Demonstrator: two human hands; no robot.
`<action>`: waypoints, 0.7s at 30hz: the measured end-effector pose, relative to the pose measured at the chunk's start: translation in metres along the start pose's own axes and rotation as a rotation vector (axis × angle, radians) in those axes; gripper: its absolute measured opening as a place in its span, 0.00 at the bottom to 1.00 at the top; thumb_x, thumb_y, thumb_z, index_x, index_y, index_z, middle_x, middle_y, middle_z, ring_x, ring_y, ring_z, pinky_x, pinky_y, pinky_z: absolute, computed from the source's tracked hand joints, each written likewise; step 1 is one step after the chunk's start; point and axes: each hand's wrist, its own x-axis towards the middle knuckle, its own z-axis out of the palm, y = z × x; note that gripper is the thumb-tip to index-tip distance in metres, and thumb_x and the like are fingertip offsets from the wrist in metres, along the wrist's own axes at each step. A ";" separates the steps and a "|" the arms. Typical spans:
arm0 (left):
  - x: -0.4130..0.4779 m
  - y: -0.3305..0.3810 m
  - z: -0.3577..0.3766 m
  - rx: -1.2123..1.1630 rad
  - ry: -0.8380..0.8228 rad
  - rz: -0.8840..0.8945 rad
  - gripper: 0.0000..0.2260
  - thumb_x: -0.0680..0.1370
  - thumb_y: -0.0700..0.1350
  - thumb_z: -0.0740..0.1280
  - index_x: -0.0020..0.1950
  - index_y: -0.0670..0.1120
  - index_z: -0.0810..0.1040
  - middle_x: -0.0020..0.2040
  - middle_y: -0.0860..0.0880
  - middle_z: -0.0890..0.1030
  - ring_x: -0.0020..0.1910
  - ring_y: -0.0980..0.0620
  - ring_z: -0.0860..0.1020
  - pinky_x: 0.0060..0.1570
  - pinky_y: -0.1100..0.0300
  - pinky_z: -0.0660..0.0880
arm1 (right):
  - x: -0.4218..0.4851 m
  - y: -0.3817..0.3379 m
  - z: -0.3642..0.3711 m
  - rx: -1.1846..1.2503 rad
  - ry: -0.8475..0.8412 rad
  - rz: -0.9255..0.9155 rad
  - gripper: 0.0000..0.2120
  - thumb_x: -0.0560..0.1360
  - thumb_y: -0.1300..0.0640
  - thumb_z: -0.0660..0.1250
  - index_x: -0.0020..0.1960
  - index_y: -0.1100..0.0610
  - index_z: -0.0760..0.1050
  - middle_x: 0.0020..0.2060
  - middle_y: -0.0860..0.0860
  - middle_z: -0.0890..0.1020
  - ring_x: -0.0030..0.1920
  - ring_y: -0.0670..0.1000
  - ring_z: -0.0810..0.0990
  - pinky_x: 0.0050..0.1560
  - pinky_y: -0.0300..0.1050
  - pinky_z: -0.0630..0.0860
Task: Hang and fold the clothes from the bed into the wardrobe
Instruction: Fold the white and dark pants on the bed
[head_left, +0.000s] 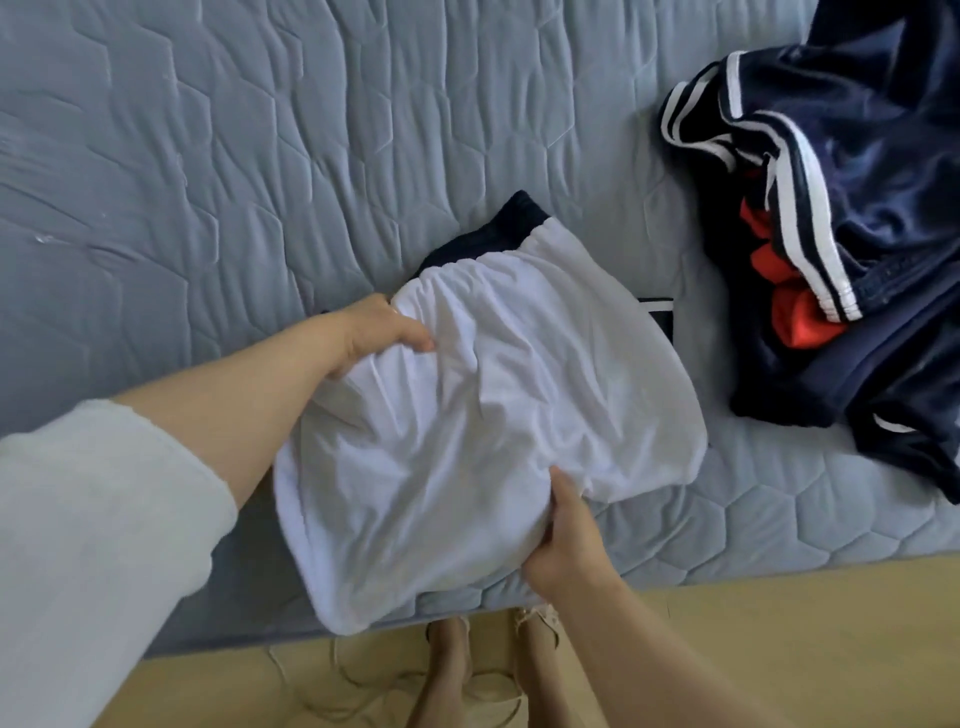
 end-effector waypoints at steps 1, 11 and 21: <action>-0.010 0.002 -0.006 -0.066 0.022 0.013 0.23 0.68 0.40 0.74 0.61 0.43 0.74 0.51 0.42 0.80 0.48 0.43 0.80 0.46 0.51 0.77 | -0.007 -0.013 0.004 -0.049 -0.006 -0.019 0.16 0.78 0.52 0.62 0.65 0.52 0.73 0.57 0.53 0.81 0.54 0.55 0.80 0.49 0.52 0.78; -0.140 0.055 -0.060 -0.522 0.237 0.489 0.18 0.63 0.40 0.76 0.51 0.45 0.80 0.47 0.48 0.84 0.47 0.49 0.82 0.46 0.55 0.79 | -0.128 -0.167 0.087 -0.378 -0.008 -0.604 0.07 0.72 0.47 0.69 0.44 0.49 0.75 0.43 0.47 0.81 0.44 0.49 0.81 0.47 0.51 0.78; -0.156 -0.080 -0.014 -0.619 0.208 0.281 0.23 0.59 0.47 0.76 0.53 0.52 0.78 0.47 0.57 0.83 0.54 0.57 0.78 0.53 0.64 0.71 | -0.099 -0.114 0.033 -0.612 0.016 -0.581 0.05 0.72 0.52 0.70 0.43 0.51 0.75 0.42 0.49 0.81 0.42 0.49 0.79 0.40 0.43 0.75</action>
